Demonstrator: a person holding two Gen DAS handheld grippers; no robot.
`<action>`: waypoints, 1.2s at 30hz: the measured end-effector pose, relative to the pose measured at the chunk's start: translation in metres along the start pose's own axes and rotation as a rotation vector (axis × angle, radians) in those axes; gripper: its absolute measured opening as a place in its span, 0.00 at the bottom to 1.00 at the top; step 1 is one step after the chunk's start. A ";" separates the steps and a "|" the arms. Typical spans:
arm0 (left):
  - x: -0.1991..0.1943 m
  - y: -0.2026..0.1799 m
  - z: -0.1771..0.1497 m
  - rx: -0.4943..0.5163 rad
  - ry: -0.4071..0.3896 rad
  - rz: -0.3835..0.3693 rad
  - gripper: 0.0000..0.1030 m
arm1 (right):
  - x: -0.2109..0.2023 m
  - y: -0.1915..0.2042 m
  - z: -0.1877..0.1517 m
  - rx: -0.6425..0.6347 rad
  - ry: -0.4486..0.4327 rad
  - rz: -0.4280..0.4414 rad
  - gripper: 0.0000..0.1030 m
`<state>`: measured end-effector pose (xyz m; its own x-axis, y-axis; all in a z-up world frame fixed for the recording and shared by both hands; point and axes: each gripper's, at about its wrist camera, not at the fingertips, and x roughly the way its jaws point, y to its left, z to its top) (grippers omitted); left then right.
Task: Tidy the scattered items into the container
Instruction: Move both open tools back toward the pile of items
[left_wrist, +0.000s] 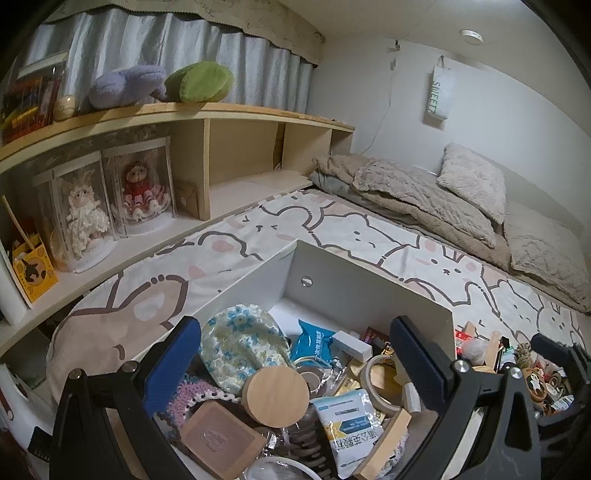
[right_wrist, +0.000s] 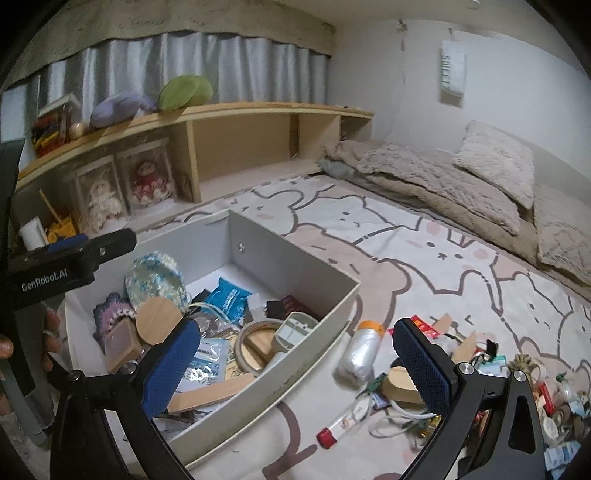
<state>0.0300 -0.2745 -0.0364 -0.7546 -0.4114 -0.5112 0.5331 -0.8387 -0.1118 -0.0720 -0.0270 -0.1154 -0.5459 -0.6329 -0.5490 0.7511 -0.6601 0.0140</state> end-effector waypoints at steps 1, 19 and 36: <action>-0.001 -0.001 0.000 0.003 -0.003 0.002 1.00 | -0.002 -0.002 0.000 0.005 -0.003 -0.002 1.00; -0.017 -0.030 0.002 0.074 -0.038 -0.031 1.00 | -0.055 -0.047 -0.003 0.071 -0.100 -0.114 1.00; -0.033 -0.084 -0.001 0.162 -0.055 -0.145 1.00 | -0.116 -0.106 -0.018 0.135 -0.147 -0.283 1.00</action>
<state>0.0105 -0.1903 -0.0113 -0.8410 -0.2974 -0.4520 0.3523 -0.9350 -0.0402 -0.0811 0.1234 -0.0678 -0.7807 -0.4618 -0.4210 0.5115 -0.8592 -0.0060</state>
